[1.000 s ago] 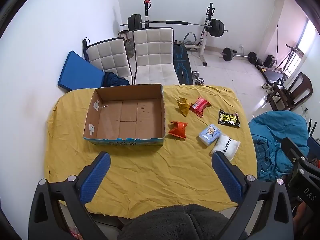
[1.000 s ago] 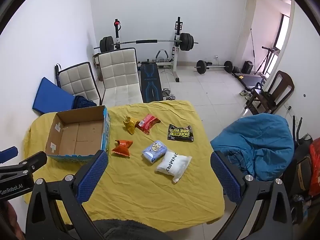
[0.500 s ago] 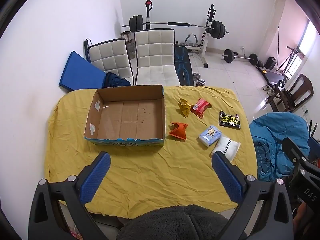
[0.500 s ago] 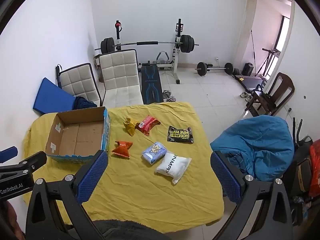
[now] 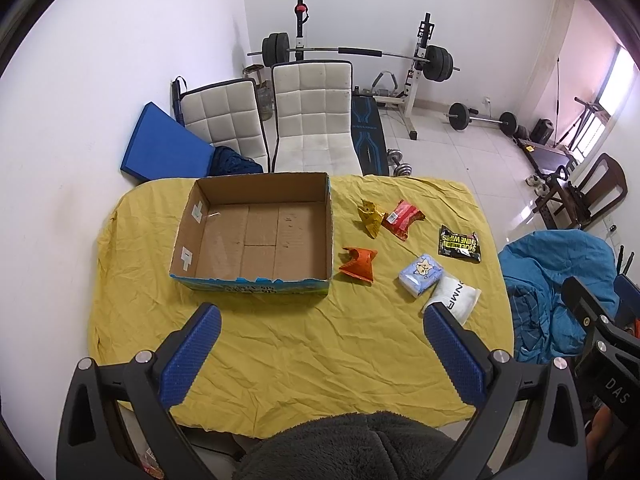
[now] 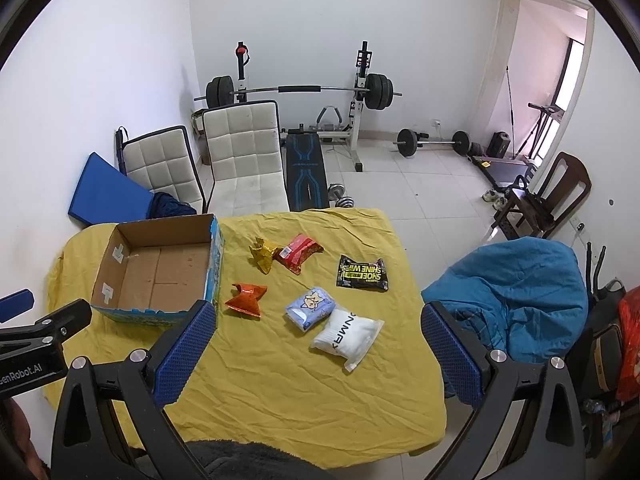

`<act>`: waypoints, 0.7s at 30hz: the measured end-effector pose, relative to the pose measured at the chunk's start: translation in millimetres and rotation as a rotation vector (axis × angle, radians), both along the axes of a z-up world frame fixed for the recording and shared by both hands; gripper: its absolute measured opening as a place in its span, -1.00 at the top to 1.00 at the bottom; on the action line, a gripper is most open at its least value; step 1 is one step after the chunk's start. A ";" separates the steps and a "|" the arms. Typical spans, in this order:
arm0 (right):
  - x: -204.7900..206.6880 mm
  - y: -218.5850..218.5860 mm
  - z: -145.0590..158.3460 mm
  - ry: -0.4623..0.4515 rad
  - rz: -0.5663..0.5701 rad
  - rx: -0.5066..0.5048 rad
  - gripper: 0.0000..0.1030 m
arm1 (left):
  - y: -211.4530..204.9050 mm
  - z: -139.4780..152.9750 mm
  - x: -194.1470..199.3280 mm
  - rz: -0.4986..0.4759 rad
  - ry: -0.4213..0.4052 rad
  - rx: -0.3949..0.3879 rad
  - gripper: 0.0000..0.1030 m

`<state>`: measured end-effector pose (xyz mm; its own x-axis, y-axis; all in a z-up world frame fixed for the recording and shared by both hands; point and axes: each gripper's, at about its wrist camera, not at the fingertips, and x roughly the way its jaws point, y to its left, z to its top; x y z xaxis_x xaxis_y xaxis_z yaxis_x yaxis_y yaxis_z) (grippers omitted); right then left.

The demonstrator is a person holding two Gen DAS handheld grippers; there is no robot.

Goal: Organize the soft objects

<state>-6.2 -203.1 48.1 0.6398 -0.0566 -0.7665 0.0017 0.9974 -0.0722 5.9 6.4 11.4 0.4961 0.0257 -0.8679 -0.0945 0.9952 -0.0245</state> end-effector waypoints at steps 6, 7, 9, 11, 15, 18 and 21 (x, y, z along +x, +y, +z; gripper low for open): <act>-0.3 4.1 3.0 -0.005 0.006 -0.003 -1.00 | 0.7 0.4 0.2 0.002 -0.004 -0.001 -1.00; -0.4 4.6 3.5 -0.005 0.006 -0.003 -1.00 | 1.5 0.8 -0.5 0.002 -0.005 -0.002 -1.00; 0.1 5.0 3.7 -0.005 0.006 -0.005 -1.00 | 2.4 1.7 -0.6 0.003 -0.007 -0.001 -1.00; 0.3 5.6 4.6 -0.006 0.006 -0.001 -1.00 | 2.8 1.9 -0.5 0.002 -0.006 -0.003 -1.00; 0.8 7.4 5.5 -0.010 0.005 0.001 -1.00 | 1.8 1.8 -1.3 0.002 -0.007 0.000 -1.00; 0.5 8.1 6.3 -0.011 0.006 0.001 -1.00 | 1.1 1.6 -1.7 0.002 -0.009 0.001 -1.00; 1.2 9.5 6.8 -0.013 0.006 0.001 -1.00 | 3.1 2.9 -0.8 0.004 -0.011 0.000 -1.00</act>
